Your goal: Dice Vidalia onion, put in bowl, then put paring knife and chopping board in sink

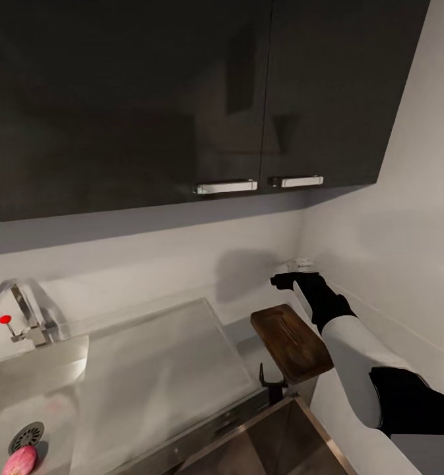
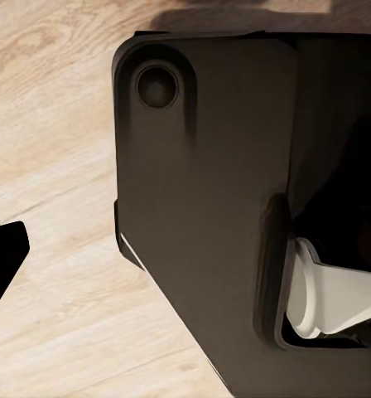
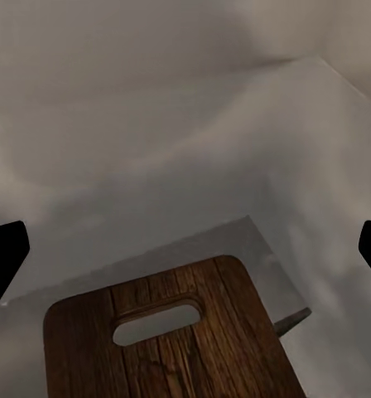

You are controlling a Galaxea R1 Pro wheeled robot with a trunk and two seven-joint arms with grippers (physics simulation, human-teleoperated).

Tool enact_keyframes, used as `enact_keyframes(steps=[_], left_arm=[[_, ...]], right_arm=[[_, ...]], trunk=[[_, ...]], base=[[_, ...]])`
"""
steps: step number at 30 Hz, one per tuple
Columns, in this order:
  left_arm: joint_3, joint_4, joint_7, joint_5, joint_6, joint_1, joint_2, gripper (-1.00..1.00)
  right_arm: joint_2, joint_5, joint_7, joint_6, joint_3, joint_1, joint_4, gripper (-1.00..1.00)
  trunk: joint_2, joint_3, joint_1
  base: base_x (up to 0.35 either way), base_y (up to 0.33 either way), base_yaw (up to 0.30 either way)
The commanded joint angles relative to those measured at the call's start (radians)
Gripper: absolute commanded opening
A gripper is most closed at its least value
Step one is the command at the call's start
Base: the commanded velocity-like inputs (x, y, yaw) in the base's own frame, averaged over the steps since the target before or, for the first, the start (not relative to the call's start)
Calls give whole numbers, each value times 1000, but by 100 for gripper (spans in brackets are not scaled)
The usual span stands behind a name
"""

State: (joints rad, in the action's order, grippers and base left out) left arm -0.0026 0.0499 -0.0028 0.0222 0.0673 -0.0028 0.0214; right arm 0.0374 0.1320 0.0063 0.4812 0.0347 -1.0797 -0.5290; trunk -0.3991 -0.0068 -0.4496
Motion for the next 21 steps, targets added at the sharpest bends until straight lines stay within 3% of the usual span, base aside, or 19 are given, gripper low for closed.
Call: enact_keyframes(steps=[1,21], left_arm=[[0,-1,0,2,3,0,0,100],[0,-1,0,2,3,0,1,100]], right_arm=[[1,9,1,5,4,0,-1,100],[0,9,1,7,4,0,-1,100]], trunk=[[-1,-1,0],[-1,-1,0]], base=[[10,-2,0],[1,0,0]])
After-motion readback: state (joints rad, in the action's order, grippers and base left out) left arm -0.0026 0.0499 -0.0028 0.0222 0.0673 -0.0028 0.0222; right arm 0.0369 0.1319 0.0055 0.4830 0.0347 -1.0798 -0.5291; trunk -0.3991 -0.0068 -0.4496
